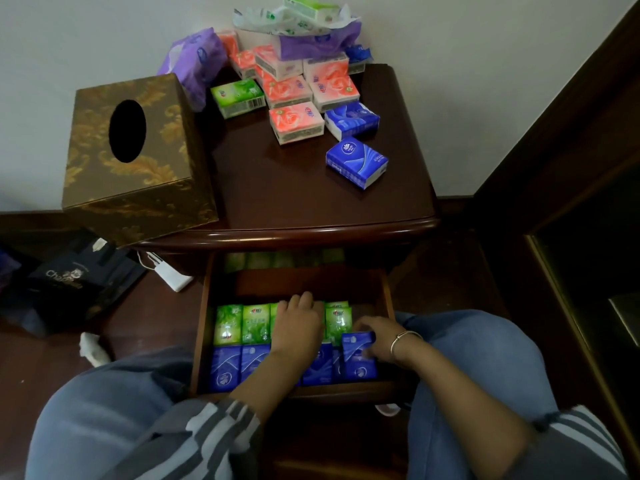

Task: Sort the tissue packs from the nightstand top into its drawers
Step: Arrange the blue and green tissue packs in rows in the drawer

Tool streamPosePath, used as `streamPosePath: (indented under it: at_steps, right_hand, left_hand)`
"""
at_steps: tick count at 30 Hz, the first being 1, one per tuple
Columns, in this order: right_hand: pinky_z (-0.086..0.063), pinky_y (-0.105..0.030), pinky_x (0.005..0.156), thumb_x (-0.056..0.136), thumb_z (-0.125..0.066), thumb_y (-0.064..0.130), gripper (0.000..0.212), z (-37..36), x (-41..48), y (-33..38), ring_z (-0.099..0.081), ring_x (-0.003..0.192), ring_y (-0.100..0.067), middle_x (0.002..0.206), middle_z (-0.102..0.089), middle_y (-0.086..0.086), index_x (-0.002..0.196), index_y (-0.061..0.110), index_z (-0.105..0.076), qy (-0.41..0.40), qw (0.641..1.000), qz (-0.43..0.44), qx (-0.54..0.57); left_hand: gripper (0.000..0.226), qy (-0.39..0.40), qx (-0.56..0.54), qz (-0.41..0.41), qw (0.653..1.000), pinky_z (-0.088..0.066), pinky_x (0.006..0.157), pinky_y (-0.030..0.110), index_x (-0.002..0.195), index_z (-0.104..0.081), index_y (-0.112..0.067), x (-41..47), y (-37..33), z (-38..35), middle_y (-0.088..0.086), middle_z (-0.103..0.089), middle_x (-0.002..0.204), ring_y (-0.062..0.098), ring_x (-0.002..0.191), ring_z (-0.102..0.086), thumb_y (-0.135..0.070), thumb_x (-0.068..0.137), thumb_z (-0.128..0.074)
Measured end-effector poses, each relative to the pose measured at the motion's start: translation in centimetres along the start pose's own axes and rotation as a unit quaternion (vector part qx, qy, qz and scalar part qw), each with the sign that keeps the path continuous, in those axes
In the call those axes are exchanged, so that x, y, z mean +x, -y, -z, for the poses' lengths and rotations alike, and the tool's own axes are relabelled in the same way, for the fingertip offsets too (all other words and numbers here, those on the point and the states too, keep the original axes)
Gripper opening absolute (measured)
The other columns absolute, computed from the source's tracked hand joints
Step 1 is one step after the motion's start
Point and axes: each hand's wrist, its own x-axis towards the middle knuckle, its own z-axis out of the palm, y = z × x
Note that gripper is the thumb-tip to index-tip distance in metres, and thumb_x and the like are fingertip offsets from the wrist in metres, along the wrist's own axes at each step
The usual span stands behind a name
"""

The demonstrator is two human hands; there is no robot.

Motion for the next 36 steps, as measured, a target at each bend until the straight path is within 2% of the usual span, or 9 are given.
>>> streamPosePath:
  at_steps: [2, 6, 10, 18, 25, 28, 30, 33, 36]
  right_hand:
    - [-0.045, -0.03, 0.093, 0.081, -0.061, 0.003, 0.046, 0.6, -0.1, -0.1, -0.054, 0.114, -0.024, 0.127, -0.055, -0.009, 0.124, 0.015, -0.052, -0.022, 0.999, 0.008, -0.026]
    - [-0.042, -0.029, 0.097, 0.084, -0.059, 0.006, 0.043, 0.7, -0.2, -0.2, -0.051, 0.118, -0.026, 0.131, -0.05, -0.012, 0.126, 0.014, -0.053, -0.041, 0.997, -0.006, -0.066]
    - [-0.04, -0.032, 0.104, 0.086, -0.058, 0.008, 0.044, -0.1, -0.1, 0.0, -0.046, 0.122, -0.027, 0.134, -0.045, -0.013, 0.129, 0.013, -0.052, -0.017, 0.996, 0.001, -0.088]
    - [-0.045, -0.033, 0.094, 0.078, -0.069, 0.011, 0.044, -1.5, 1.2, 0.5, -0.054, 0.115, -0.029, 0.126, -0.056, -0.014, 0.119, 0.009, -0.053, -0.009, 0.998, -0.026, -0.05]
    - [-0.047, -0.032, 0.093, 0.071, -0.078, 0.02, 0.075, -2.4, 1.4, 0.6, -0.054, 0.118, -0.028, 0.131, -0.053, -0.013, 0.133, 0.008, -0.037, -0.007, 0.996, -0.092, 0.001]
    - [-0.045, -0.029, 0.092, 0.077, -0.074, 0.021, 0.061, -1.4, 1.2, 0.8, -0.053, 0.119, -0.027, 0.132, -0.053, -0.012, 0.129, 0.008, -0.045, -0.006, 0.995, -0.1, -0.023]
    - [-0.045, -0.03, 0.091, 0.084, -0.065, 0.019, 0.049, -0.9, 1.6, 1.2, -0.055, 0.116, -0.029, 0.129, -0.055, -0.016, 0.126, 0.004, -0.044, -0.065, 0.992, -0.109, -0.008]
    - [-0.041, -0.034, 0.1, 0.092, -0.055, 0.02, 0.055, -0.9, 3.0, 1.8, -0.047, 0.124, -0.033, 0.137, -0.046, -0.021, 0.136, 0.0, -0.028, -0.155, 0.982, -0.091, 0.063]
    - [-0.033, -0.03, 0.106, 0.095, -0.047, 0.016, 0.061, -1.6, 4.1, 2.3, -0.039, 0.132, -0.031, 0.149, -0.033, -0.016, 0.148, 0.01, -0.017, -0.108, 0.99, -0.03, 0.088]
  left_hand:
    - [0.047, 0.001, -0.051, -0.022, 0.998, -0.032, 0.099, 0.038, 0.136, -0.045, -0.021, 1.5, -0.1, 0.2, 0.004, -0.045, 0.133, 0.025, 0.12, -0.043, -0.035, 0.092, -0.054]
    - [0.071, 0.109, -0.098, -0.037, 0.989, -0.026, 0.11, 0.044, 0.147, -0.031, -0.026, 3.8, -0.5, -0.7, 0.003, -0.034, 0.149, 0.027, 0.134, -0.034, -0.047, 0.086, -0.061]
    - [0.068, 0.18, -0.081, -0.028, 0.98, -0.021, 0.112, 0.051, 0.146, -0.033, -0.029, 5.1, 0.3, -2.4, 0.004, -0.036, 0.151, 0.03, 0.136, -0.034, -0.054, 0.088, -0.056]
    - [0.065, 0.136, -0.157, 0.012, 0.978, -0.031, 0.107, 0.039, 0.144, -0.039, -0.026, 6.0, 1.7, -3.8, 0.005, -0.048, 0.145, 0.025, 0.133, -0.043, -0.057, 0.088, -0.053]
    - [0.054, 0.067, -0.172, 0.003, 0.983, -0.033, 0.109, 0.038, 0.146, -0.038, -0.024, 5.4, 2.9, -3.8, 0.007, -0.045, 0.145, 0.027, 0.132, -0.042, -0.046, 0.097, -0.044]
    - [0.048, 0.093, -0.122, -0.024, 0.988, -0.036, 0.104, 0.036, 0.145, -0.037, -0.025, 4.6, 3.6, -3.8, 0.007, -0.05, 0.141, 0.027, 0.127, -0.046, -0.04, 0.1, -0.038]
    - [0.047, 0.103, -0.11, -0.039, 0.988, -0.035, 0.102, 0.036, 0.145, -0.036, -0.024, 4.2, 3.8, -3.9, 0.007, -0.051, 0.141, 0.027, 0.127, -0.047, -0.038, 0.1, -0.038]
    - [0.049, 0.102, -0.101, -0.043, 0.989, -0.033, 0.104, 0.036, 0.146, -0.036, -0.023, 4.2, 3.7, -3.8, 0.007, -0.049, 0.143, 0.026, 0.129, -0.045, -0.038, 0.1, -0.039]
    - [0.05, 0.102, -0.087, -0.04, 0.99, -0.032, 0.106, 0.037, 0.147, -0.033, -0.024, 4.1, 3.6, -3.9, 0.006, -0.044, 0.146, 0.027, 0.131, -0.042, -0.04, 0.1, -0.039]
